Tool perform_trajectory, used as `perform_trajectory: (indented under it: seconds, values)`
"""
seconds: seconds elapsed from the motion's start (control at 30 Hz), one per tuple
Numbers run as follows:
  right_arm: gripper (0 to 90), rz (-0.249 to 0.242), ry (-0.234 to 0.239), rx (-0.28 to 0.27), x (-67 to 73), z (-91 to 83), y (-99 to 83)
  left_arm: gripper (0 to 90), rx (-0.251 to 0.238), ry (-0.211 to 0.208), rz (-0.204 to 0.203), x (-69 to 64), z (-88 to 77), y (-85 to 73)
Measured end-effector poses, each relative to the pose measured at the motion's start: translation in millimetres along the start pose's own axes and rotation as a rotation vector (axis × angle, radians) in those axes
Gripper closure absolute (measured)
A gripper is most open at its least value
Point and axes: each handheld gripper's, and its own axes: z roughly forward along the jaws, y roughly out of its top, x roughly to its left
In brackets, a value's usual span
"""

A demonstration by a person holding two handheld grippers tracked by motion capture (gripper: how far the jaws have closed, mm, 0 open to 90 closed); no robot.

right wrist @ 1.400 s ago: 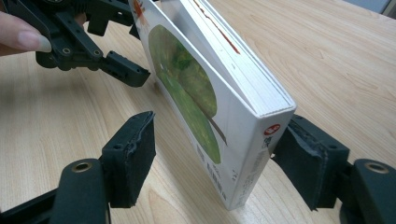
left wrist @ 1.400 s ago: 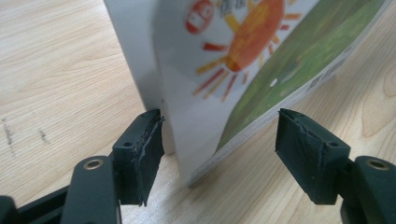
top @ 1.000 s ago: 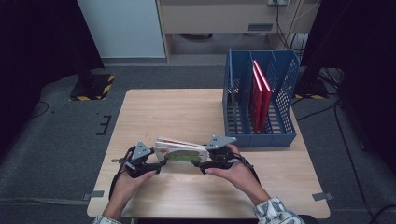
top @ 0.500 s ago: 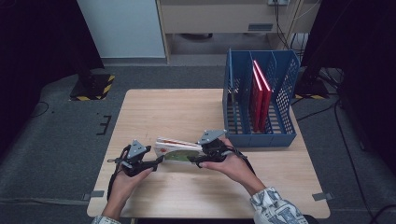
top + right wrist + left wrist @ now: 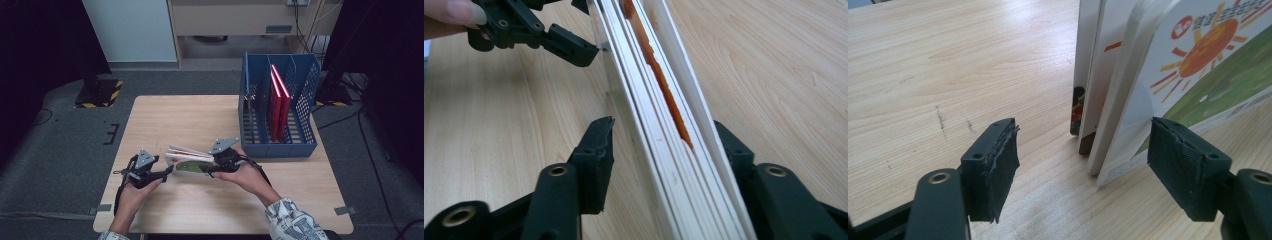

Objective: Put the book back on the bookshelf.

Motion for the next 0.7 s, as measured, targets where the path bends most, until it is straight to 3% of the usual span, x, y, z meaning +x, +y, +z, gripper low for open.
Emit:
perform_trajectory:
  seconds: [0.7]
  values:
    - [62.8,0.003,0.043,-0.005,-10.7,13.0,-6.0,27.8,0.011,0.010,-0.005,1.5,0.4,-0.9]
